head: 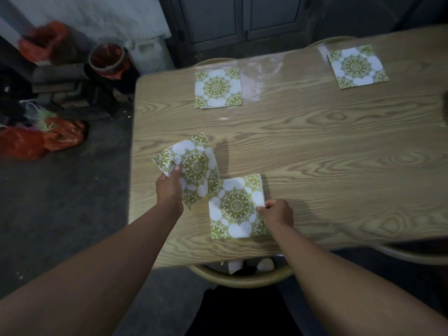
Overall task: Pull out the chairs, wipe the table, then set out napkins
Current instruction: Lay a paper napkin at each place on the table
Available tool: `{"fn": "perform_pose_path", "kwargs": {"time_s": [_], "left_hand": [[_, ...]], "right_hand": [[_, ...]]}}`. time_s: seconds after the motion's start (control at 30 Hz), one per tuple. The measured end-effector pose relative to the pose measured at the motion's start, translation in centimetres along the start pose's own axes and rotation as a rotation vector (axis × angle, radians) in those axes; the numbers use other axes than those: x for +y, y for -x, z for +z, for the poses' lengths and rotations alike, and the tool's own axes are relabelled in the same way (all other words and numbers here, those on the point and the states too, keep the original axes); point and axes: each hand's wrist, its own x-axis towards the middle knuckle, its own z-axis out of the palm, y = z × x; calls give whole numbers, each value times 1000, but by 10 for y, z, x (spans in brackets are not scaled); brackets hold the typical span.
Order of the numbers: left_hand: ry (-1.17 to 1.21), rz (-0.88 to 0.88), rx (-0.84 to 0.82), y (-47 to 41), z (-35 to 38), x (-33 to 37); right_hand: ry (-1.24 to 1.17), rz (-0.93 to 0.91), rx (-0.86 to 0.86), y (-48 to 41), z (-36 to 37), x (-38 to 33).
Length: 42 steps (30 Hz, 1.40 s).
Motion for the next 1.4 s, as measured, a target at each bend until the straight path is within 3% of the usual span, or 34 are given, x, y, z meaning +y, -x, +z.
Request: {"fn": "perform_pose_path", "kwargs": {"time_s": [0.53, 0.77, 0.83, 0.97, 1.03, 1.17, 1.27, 1.4], "left_hand": [[-11, -12, -64, -9, 6, 2], [-6, -38, -218, 2, 25, 9], [17, -126, -352, 9, 35, 10], [-45, -350, -589, 24, 53, 7], [-194, -369, -645, 30, 63, -1], [-384, -357, -682, 37, 73, -16], [-418, -373, -679, 44, 82, -28], [-414, -407, -593, 54, 103, -44]], "right_hand": [[33, 13, 20, -4, 5, 3], [104, -83, 181, 8, -17, -1], [-77, -49, 142, 7, -27, -5], [-860, 290, -282, 13, -55, -10], [-991, 332, -345, 6, -69, -2], [-826, 226, -350, 9, -87, 3], [-585, 103, -193, 7, -100, 15], [-497, 24, -223, 4, -124, 35]]}}
